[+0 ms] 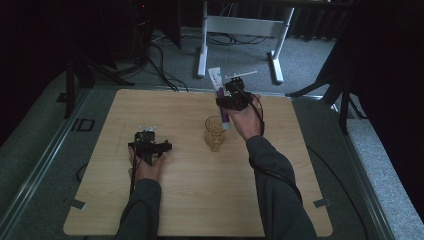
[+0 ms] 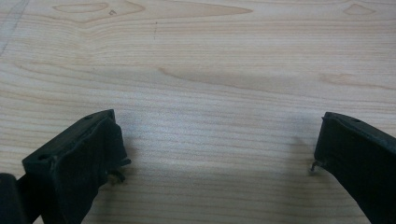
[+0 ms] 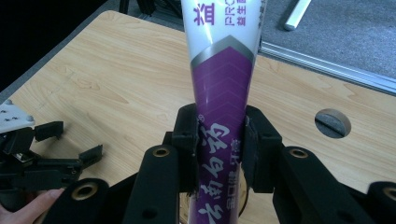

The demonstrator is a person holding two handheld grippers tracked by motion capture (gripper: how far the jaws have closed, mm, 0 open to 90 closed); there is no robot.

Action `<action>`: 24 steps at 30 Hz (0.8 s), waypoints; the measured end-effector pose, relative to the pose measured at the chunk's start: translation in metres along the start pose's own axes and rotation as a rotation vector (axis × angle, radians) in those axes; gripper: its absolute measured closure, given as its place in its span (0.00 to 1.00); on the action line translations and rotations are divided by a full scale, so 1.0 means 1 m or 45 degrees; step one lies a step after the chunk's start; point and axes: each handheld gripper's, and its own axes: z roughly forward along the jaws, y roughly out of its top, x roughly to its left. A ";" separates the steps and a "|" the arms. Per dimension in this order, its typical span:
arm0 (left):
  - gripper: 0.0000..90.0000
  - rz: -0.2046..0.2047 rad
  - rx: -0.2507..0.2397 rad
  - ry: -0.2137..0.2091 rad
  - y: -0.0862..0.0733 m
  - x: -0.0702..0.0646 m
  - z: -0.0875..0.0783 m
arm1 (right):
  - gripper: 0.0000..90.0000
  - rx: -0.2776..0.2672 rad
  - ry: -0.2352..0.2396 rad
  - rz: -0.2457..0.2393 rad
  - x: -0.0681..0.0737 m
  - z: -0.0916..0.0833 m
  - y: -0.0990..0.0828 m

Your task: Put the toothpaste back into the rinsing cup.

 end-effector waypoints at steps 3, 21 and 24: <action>0.00 0.000 0.000 0.000 0.000 0.000 0.000 | 0.78 0.002 0.002 0.002 0.001 0.003 0.000; 0.00 0.009 0.001 -0.004 0.000 0.000 0.000 | 0.77 0.010 -0.023 -0.011 0.006 0.018 -0.002; 0.00 0.010 0.002 -0.005 0.000 0.000 -0.001 | 0.77 0.010 -0.031 -0.021 0.008 0.019 -0.002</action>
